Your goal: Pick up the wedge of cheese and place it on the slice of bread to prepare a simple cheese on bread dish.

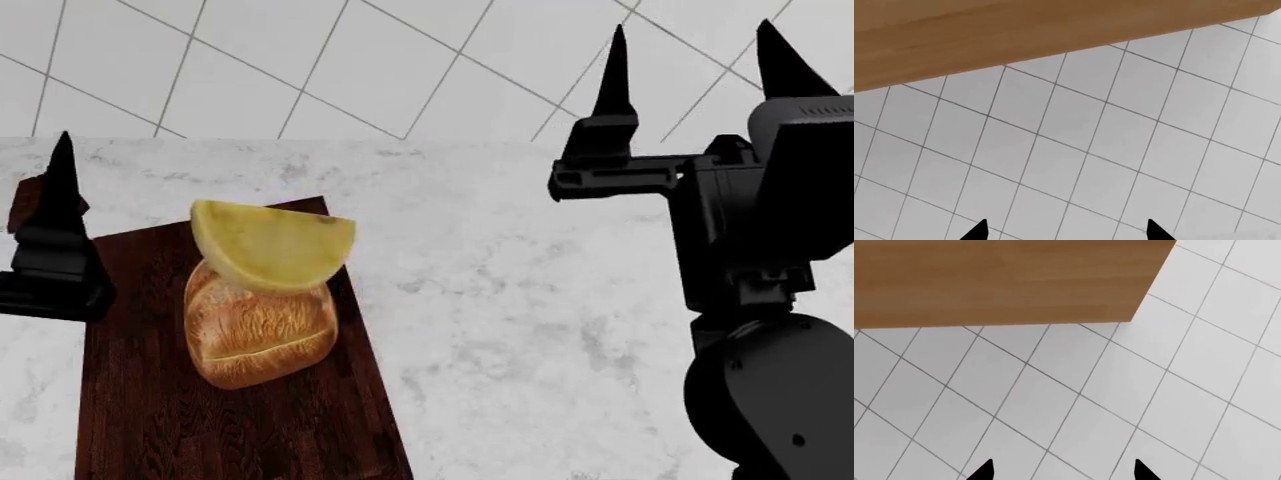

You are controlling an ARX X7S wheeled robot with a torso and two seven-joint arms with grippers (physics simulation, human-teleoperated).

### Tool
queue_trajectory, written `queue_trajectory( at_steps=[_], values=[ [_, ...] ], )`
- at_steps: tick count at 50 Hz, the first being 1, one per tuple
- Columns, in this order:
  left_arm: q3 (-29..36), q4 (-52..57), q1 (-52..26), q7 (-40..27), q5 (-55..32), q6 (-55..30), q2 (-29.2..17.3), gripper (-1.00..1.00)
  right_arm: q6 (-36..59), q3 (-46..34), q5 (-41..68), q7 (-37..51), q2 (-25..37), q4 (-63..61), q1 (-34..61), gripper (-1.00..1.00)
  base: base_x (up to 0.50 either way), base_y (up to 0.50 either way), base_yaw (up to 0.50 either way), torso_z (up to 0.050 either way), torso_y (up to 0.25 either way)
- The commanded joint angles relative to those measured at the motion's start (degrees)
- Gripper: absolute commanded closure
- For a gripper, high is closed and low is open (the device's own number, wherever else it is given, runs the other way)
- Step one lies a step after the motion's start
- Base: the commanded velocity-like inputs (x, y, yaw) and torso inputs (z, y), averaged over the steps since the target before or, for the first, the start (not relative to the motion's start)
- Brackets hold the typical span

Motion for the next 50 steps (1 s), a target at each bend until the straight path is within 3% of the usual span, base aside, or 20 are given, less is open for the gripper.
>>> queue_trajectory(
  at_steps=[1,7,15,20,28,50],
  values=[
    [-2.11,7.57,-7.55,0.52,-1.83,-13.11,0.14,-1.0,4.31,2.86,-0.62,2.17,5.43,-9.24,-0.8,-1.0,0.0,0.0,0.0,0.0,0.0],
    [-3.45,10.29,-12.27,-1.65,-6.42,-19.47,-0.45,-1.0,6.42,2.81,-0.07,2.79,7.91,-12.82,-0.06,-1.0,0.0,0.0,0.0,0.0,0.0],
    [-15.23,10.24,-17.98,-27.0,-45.41,-24.98,-6.21,-1.0,7.54,3.47,1.18,4.9,12.81,-18.6,-1.01,-1.0,0.0,0.0,0.0,0.0,0.0],
    [-19.09,7.2,-22.17,-43.49,-68.22,-25.82,-9.6,-1.0,7.76,4.13,1.66,6.85,15.97,-21.88,-1.79,-1.0,0.0,0.0,0.0,0.0,0.0],
    [-18.2,4.29,-23.95,-61.8,-89.43,-21.91,-15.61,-1.0,7.75,4.16,1.92,7.91,18.19,-24.45,-3.08,-1.0,0.0,0.0,0.0,0.0,0.0],
    [-13.7,3.47,-27.27,-68.79,-96.63,-16.49,-20.38,-1.0,8.08,4.3,5.65,14.2,31.58,-37.42,-8.42,-1.0,0.0,0.0,0.0,0.0,0.0]
  ],
)
